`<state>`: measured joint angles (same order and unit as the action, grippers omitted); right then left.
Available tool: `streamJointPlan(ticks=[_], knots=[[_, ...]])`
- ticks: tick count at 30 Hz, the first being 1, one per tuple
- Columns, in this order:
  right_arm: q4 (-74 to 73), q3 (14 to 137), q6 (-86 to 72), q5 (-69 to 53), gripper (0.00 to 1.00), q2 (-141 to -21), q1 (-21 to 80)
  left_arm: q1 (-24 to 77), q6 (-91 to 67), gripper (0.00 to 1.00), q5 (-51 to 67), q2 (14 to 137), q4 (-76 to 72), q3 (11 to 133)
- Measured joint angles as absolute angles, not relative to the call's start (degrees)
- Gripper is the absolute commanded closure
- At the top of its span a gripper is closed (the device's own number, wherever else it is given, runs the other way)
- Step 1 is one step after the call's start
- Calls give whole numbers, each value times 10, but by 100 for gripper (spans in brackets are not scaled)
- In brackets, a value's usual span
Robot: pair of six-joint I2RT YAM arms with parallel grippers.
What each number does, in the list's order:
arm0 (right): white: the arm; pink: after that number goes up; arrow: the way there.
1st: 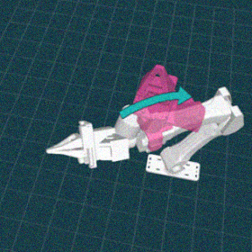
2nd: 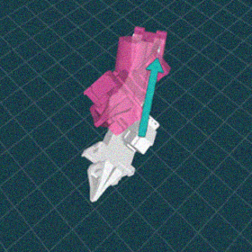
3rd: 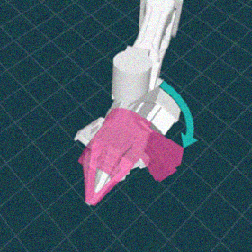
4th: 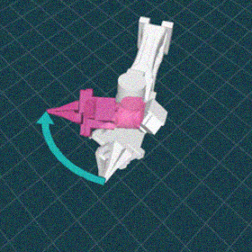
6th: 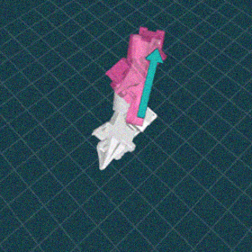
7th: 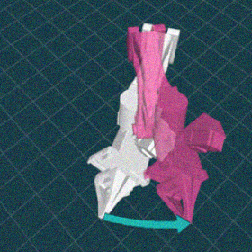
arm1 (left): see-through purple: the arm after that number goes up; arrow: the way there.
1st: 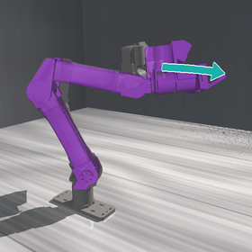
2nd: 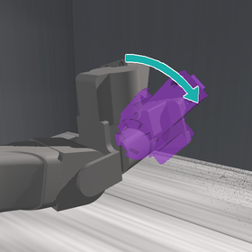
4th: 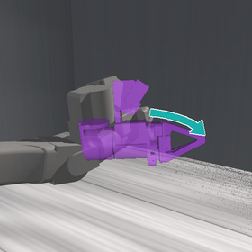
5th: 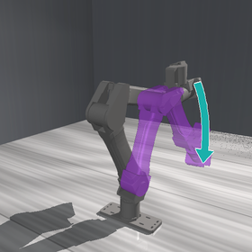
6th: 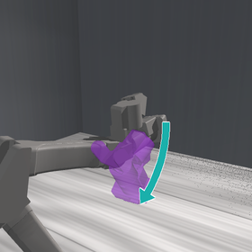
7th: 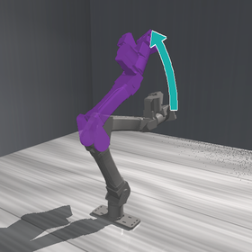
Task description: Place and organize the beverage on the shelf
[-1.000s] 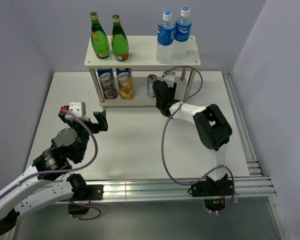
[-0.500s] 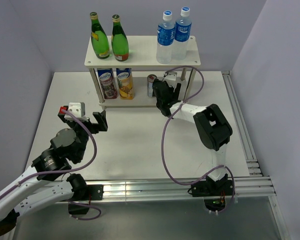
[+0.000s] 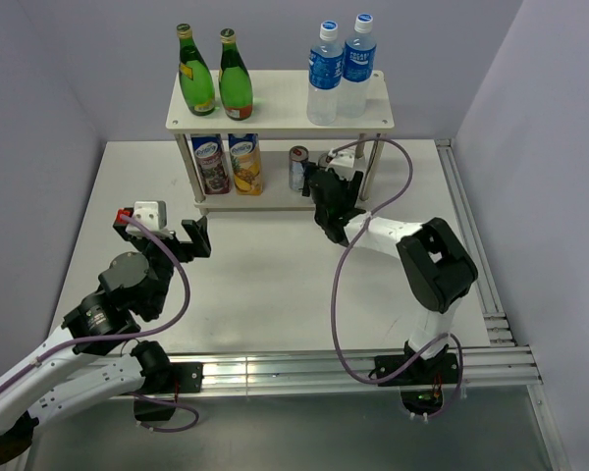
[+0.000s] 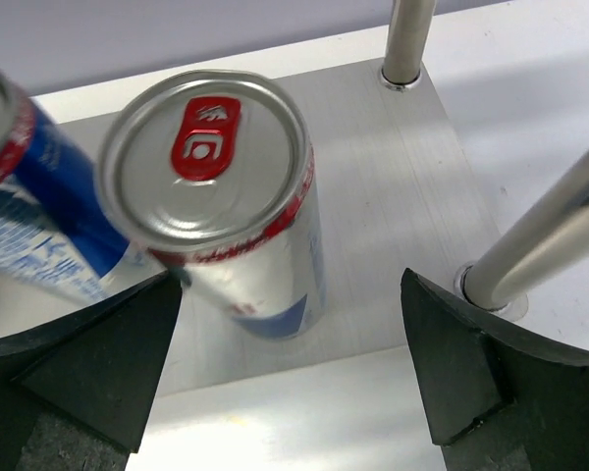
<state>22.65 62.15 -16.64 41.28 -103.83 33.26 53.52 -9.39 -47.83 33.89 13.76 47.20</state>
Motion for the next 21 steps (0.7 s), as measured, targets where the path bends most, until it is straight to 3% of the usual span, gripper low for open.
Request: streamJointPlan(ticks=[11,18,21], knots=[[183,547,-198,429,2,-934,390,531,-96,1,-478,339,140,472],[-11,549,-245,397,0,-733,549,529,-120,1,-483,345,152,476],[-136,605,-268,382,0,-650,590,529,-135,1,-461,357,174,497]])
